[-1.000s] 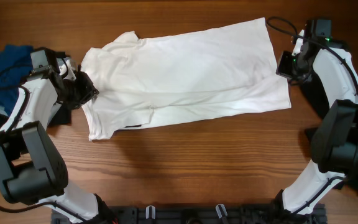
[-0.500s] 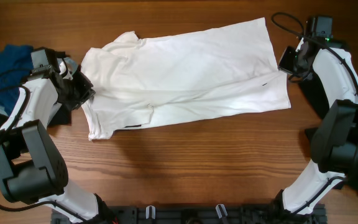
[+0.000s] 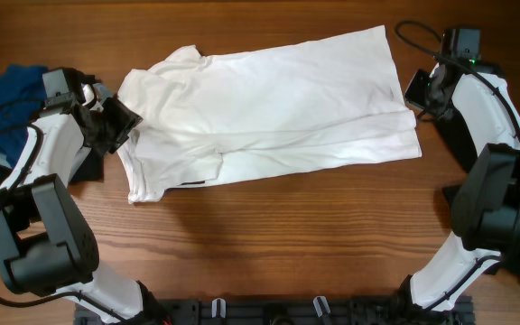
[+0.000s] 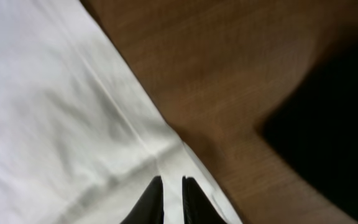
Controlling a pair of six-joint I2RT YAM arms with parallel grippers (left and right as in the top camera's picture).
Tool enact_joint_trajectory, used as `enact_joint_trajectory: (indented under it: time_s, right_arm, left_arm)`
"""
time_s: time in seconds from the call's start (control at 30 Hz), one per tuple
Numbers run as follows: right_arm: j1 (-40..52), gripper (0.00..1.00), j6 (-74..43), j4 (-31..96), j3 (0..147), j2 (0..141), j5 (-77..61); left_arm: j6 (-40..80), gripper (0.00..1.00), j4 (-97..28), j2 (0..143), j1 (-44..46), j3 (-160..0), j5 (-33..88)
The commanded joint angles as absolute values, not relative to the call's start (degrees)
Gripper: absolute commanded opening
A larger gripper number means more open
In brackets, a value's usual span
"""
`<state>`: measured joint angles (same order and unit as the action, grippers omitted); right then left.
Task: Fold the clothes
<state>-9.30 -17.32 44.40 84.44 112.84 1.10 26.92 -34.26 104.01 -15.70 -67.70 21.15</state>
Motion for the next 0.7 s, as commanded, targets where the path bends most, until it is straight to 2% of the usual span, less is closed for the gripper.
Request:
enact_joint_trajectory:
  time_s: [0.0, 0.07, 0.13, 0.4, 0.67]
  right_arm:
    - [-9.23, 0.08, -13.69, 50.41, 83.92, 113.03, -0.21]
    - [-9.17, 0.06, -11.90, 54.33, 83.74, 113.06, -1.98]
    - [-9.17, 0.06, -8.99, 53.76, 80.97, 113.06, -6.07]
    - [-9.17, 0.06, -9.04, 47.18, 69.45, 113.06, -6.55]
    - [-9.17, 0.06, -9.02, 46.72, 68.88, 113.06, -6.52]
  left_arm:
    - [21.96, 0.59, -34.15, 98.54, -15.07, -69.78, 25.08]
    - [18.63, 0.56, -35.51, 94.56, -11.92, -69.76, 25.02]
    - [13.52, 0.55, -39.66, 94.78, -3.70, -69.52, 22.87]
    - [12.16, 0.55, -45.25, 101.67, 14.13, -69.32, 15.40]
    - [12.23, 0.55, -46.09, 108.64, 18.90, -69.32, 2.63]
